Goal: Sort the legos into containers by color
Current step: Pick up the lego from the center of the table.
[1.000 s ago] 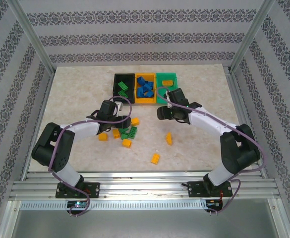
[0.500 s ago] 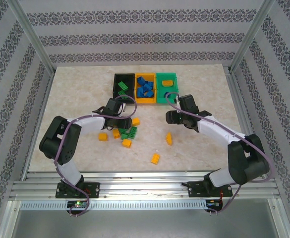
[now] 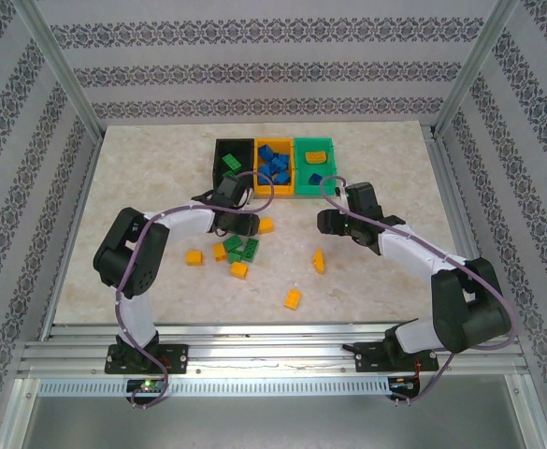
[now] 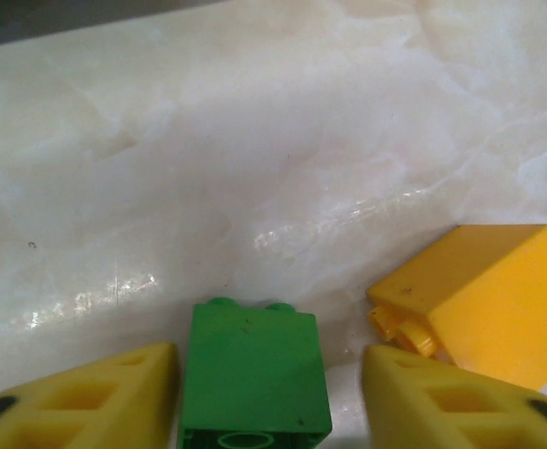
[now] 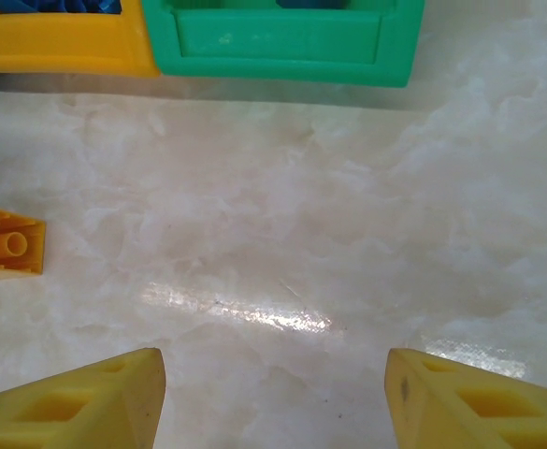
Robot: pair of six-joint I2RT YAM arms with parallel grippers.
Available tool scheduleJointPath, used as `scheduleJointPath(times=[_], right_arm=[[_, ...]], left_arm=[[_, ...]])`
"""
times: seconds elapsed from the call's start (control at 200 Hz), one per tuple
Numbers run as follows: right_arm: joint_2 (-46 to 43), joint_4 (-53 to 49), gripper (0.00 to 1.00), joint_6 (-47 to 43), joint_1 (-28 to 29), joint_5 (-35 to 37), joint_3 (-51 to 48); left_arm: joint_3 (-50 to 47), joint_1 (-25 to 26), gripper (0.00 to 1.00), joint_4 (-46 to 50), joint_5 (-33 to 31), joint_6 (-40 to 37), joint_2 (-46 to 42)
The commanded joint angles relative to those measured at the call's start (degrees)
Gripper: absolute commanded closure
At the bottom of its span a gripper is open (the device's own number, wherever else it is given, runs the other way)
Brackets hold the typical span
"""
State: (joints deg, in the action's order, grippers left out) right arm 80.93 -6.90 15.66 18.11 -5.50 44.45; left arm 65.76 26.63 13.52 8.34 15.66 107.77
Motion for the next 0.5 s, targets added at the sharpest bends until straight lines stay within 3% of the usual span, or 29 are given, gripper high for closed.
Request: scheduleJointPath(times=[0.0, 0.16, 0.335, 0.495], right_arm=[[-0.18, 1.54, 0.36, 0.16, -0.18, -1.27, -1.05], [-0.07, 1.99, 0.36, 0.32, -0.17, -1.46, -1.38], [1.16, 2.39, 0.36, 0.82, -0.07, -3.81, -1.02], [1.48, 3.06, 0.37, 1.24, 0.15, -4.52, -1.30]], left_arm=[[1.28, 0.36, 0.52, 3.62, -0.46, 0.43, 0.46], [0.88, 0.39, 0.61, 3.95, -1.21, 0.44, -1.12], [1.63, -0.47, 0.62, 4.59, -1.70, 0.35, -3.95], [5.94, -4.64, 0.62, 5.85, 0.60, 0.10, -4.55]])
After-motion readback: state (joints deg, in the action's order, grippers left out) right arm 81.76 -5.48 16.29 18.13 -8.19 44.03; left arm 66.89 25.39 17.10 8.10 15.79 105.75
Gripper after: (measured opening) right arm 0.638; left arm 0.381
